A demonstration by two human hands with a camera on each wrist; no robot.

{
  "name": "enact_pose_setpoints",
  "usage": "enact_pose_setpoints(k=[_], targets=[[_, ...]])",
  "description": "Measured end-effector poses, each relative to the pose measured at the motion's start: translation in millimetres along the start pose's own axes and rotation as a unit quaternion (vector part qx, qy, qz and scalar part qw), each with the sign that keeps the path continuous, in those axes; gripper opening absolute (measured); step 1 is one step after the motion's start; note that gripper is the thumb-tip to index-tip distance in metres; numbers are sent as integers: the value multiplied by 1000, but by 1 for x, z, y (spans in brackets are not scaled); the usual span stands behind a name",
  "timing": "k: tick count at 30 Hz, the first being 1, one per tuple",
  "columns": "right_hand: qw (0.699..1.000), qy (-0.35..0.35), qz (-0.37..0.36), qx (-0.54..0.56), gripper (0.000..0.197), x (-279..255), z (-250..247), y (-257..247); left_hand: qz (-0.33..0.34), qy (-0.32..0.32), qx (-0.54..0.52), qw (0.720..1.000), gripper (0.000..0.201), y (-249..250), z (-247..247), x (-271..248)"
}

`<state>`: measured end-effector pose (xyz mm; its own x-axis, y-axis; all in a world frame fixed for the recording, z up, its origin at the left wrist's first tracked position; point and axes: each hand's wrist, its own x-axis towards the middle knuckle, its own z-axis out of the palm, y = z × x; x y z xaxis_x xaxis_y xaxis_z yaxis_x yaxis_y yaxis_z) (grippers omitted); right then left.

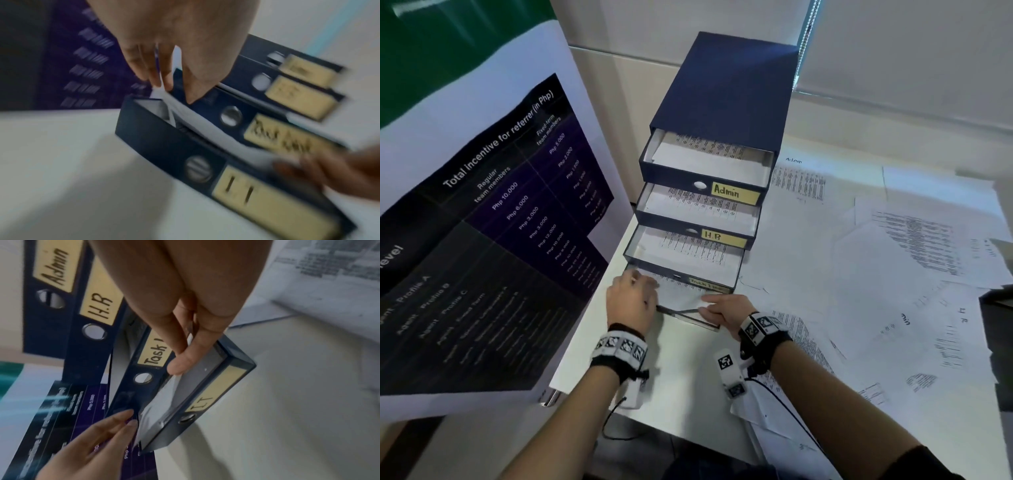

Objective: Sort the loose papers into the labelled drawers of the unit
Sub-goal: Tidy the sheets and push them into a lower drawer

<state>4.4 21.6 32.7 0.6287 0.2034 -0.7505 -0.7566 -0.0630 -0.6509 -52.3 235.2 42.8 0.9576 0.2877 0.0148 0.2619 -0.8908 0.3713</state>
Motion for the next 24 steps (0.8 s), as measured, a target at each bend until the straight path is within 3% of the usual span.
enact_pose_setpoints(k=[2, 4, 7, 9, 11, 13, 14, 15, 16, 19, 21, 24], targets=[[1000, -8, 7, 25, 31, 6, 4, -4, 93, -62, 31, 993, 21, 7, 7, -10], [999, -25, 12, 37, 32, 7, 5, -7, 124, -139, 33, 982, 48, 13, 19, -15], [997, -67, 20, 22, 29, -8, -12, -12, 102, -203, 64, 972, 68, 20, 31, -9], [997, -72, 19, 28, 19, -18, -45, -18, 79, -259, 77, 959, 54, 29, 30, 2], [1000, -2, -11, 6, 21, -19, -93, -28, 84, -335, 34, 938, 28, 47, 17, 11], [974, 175, -55, -135, 12, -9, -148, -37, 103, -391, -93, 910, 18, 80, -6, 14], [935, 263, -58, -232, 20, -2, -174, -41, 111, -395, -160, 898, 16, 100, -17, 14], [896, 321, -46, -303, 42, 4, -195, -42, 117, -390, -223, 886, 16, 121, -24, 15], [877, 348, -23, -329, 64, 11, -209, -41, 116, -389, -284, 869, 16, 140, -28, 16], [862, 346, 30, -368, 102, 25, -218, -39, 81, -409, -412, 810, 21, 181, -10, 22], [864, 338, 25, -371, 104, 34, -219, -37, 25, -406, -402, 821, 31, 200, 27, 29], [907, 316, -10, -280, 93, 41, -218, -38, -30, -381, -224, 897, 56, 209, 85, 41]])
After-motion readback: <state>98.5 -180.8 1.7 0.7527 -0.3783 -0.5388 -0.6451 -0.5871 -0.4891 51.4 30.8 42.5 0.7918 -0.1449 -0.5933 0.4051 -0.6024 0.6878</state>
